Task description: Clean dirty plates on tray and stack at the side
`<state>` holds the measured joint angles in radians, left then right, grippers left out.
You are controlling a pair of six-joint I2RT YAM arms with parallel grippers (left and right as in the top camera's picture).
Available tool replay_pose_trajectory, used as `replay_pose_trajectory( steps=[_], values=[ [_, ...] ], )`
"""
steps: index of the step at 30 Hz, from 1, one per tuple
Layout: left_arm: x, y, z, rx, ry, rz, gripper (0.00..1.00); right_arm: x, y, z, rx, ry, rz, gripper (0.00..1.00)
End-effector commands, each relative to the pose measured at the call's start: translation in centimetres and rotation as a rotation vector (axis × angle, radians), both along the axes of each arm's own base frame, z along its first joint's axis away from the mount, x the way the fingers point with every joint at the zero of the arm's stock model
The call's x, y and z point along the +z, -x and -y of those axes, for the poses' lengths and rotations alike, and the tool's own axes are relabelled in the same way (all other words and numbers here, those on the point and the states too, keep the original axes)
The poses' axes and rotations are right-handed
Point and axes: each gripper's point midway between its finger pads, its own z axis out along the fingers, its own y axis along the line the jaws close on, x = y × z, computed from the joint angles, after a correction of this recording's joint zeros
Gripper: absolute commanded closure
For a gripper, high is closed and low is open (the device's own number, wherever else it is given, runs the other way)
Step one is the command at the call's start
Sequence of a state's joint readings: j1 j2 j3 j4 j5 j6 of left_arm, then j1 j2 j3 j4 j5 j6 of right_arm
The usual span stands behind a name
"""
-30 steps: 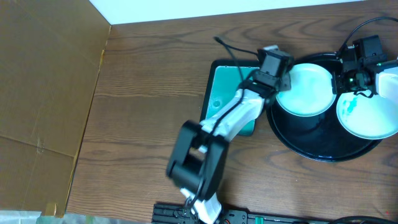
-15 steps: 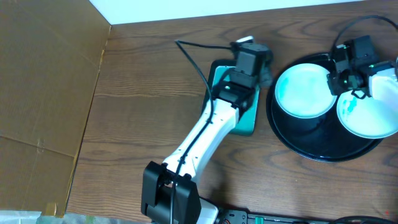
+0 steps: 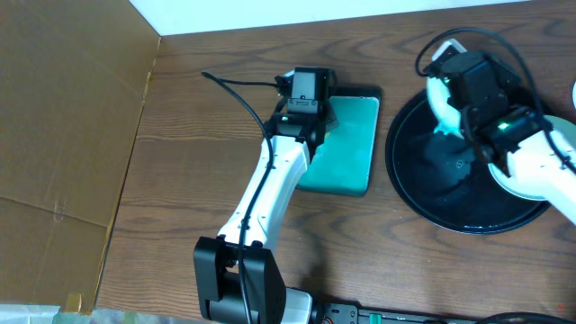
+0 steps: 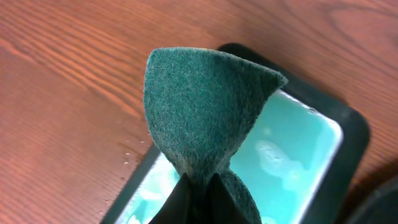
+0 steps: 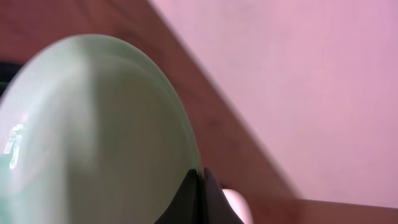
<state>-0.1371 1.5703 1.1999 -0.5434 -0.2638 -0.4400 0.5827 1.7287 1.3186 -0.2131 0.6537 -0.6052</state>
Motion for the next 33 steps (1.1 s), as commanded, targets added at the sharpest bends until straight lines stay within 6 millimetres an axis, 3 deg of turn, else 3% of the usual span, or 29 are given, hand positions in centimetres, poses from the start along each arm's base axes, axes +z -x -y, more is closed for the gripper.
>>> replay_pose_trajectory(
  steps=[1, 7, 16, 26, 33],
  values=[
    [0.3, 0.4, -1.2, 0.023, -0.020, -0.001, 0.93, 3.6, 0.6, 1.9, -0.075, 0.268, 0.085, 0.99],
    [0.2, 0.6, -1.4, 0.028, -0.022, -0.012, 0.93, 4.8, 1.3, -0.3, 0.026, 0.452, 0.089, 0.99],
    [0.2, 0.6, -1.4, 0.028, -0.022, -0.013, 0.93, 5.4, 2.0, -2.7, 0.091, 0.492, 0.116, 0.99],
    [0.2, 0.6, -1.4, 0.028, -0.022, -0.013, 0.93, 5.4, 2.0, -2.6, 0.081, 0.485, 0.118, 0.99],
    [0.1, 0.7, -1.4, 0.028, -0.022, -0.016, 0.93, 5.2, 0.9, -0.5, -0.027, 0.282, 0.148, 0.99]
  ],
)
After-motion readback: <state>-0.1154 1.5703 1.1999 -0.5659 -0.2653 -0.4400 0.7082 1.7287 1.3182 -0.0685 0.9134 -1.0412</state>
